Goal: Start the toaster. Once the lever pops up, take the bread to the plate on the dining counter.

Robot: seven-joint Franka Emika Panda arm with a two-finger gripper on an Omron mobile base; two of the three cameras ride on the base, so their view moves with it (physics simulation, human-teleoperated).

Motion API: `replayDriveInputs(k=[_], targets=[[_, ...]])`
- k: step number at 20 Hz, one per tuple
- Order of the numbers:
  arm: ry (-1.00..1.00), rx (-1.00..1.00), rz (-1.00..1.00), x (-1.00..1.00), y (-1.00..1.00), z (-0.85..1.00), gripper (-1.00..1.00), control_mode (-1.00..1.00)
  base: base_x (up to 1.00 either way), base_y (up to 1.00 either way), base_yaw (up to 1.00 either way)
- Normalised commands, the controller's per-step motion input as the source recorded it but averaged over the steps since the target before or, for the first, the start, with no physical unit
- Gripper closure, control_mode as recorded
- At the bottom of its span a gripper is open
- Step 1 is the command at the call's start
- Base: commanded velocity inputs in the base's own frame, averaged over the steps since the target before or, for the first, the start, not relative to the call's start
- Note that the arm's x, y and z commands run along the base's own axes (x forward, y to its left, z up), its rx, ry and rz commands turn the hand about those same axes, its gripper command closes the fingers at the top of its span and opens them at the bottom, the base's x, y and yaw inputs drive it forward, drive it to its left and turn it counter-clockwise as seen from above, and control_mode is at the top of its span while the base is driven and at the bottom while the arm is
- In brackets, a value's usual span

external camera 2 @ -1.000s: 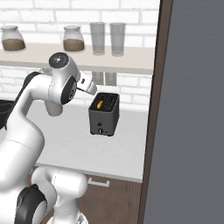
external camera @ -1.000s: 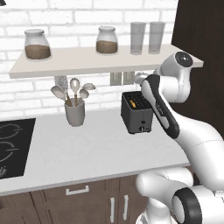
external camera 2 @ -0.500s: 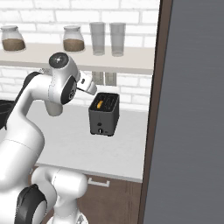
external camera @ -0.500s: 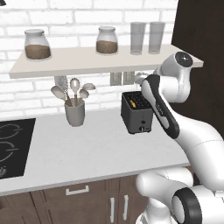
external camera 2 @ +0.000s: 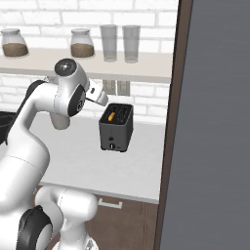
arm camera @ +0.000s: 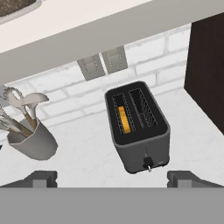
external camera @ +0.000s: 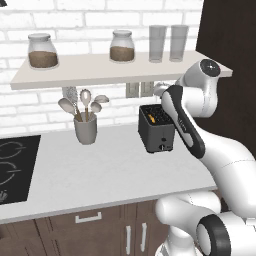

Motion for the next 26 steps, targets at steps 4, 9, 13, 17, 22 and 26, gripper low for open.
replayDriveInputs(k=[4,9,13,17,22,26], targets=[[0.0,0.0,0.0,0.0,0.0,0.0,-1.0,-1.0,0.0,0.0,0.0],[0.0,0.0,0.0,0.0,0.0,0.0,-1.0,-1.0,0.0,0.0,0.0],[0.0,0.0,0.0,0.0,0.0,0.0,-1.0,-1.0,0.0,0.0,0.0],[0.0,0.0,0.0,0.0,0.0,0.0,-1.0,-1.0,0.0,0.0,0.0],[0.0,0.0,0.0,0.0,0.0,0.0,-1.0,-1.0,0.0,0.0,0.0],[0.0,0.0,0.0,0.0,0.0,0.0,-1.0,-1.0,0.0,0.0,0.0]])
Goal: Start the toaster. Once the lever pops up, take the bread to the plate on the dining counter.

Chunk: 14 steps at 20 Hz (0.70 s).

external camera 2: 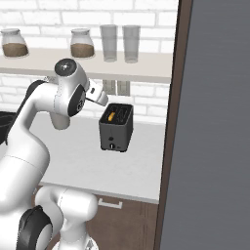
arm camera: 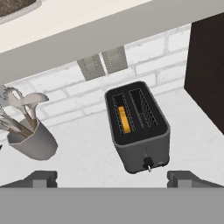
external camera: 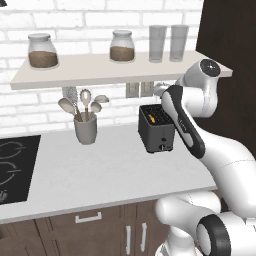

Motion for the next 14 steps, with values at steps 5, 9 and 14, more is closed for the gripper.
replayDriveInputs(k=[5,9,14], targets=[[0.0,0.0,0.0,0.0,0.0,0.0,-1.0,-1.0,0.0,0.0,0.0],[0.0,0.0,0.0,0.0,0.0,0.0,-1.0,-1.0,0.0,0.0,0.0],[0.0,0.0,0.0,0.0,0.0,0.0,-1.0,-1.0,0.0,0.0,0.0]])
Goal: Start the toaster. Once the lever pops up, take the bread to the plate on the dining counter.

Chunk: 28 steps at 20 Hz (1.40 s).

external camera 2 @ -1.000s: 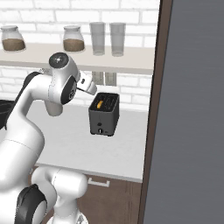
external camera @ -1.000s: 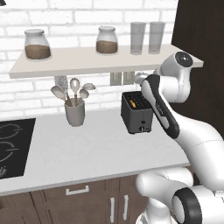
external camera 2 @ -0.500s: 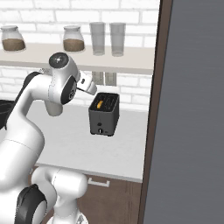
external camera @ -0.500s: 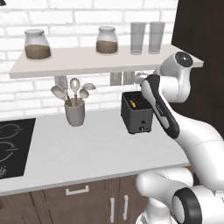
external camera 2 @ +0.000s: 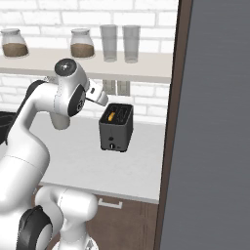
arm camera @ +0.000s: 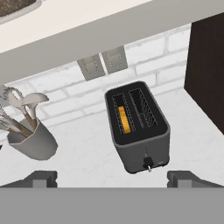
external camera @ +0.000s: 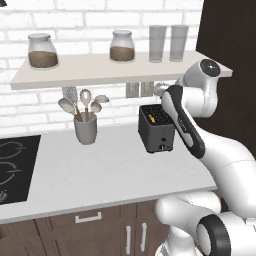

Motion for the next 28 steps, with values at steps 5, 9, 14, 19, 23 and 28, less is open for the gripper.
replayDriveInputs(k=[5,9,14,19,23,28], targets=[[0.0,0.0,0.0,0.0,0.0,0.0,-1.0,-1.0,0.0,0.0,0.0],[0.0,0.0,0.0,0.0,0.0,0.0,-1.0,-1.0,0.0,0.0,0.0],[0.0,0.0,0.0,0.0,0.0,0.0,-1.0,-1.0,0.0,0.0,0.0],[0.0,0.0,0.0,0.0,0.0,0.0,-1.0,-1.0,0.0,0.0,0.0],[0.0,0.0,0.0,0.0,0.0,0.0,-1.0,-1.0,0.0,0.0,0.0],[0.0,0.0,0.0,0.0,0.0,0.0,-1.0,-1.0,0.0,0.0,0.0]])
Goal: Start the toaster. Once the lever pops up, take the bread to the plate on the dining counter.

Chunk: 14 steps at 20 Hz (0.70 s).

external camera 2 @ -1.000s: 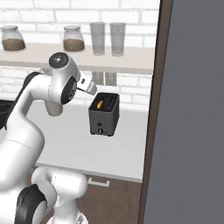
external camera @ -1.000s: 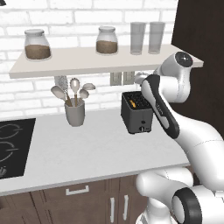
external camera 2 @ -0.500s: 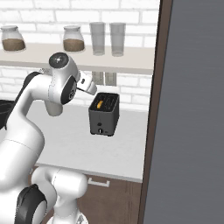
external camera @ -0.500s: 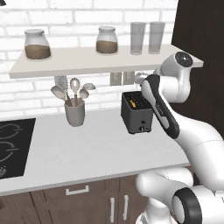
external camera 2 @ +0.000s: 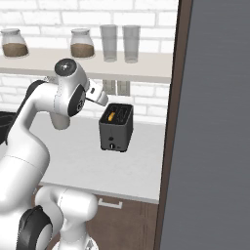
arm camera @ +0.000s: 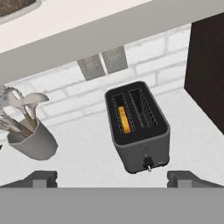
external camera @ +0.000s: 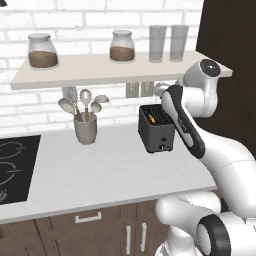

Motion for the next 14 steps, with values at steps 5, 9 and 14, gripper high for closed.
replayDriveInputs(k=[5,9,14], targets=[[0.0,0.0,0.0,0.0,0.0,0.0,-1.0,-1.0,0.0,0.0,0.0],[0.0,0.0,0.0,0.0,0.0,0.0,-1.0,-1.0,0.0,0.0,0.0],[0.0,0.0,0.0,0.0,0.0,0.0,-1.0,-1.0,0.0,0.0,0.0]])
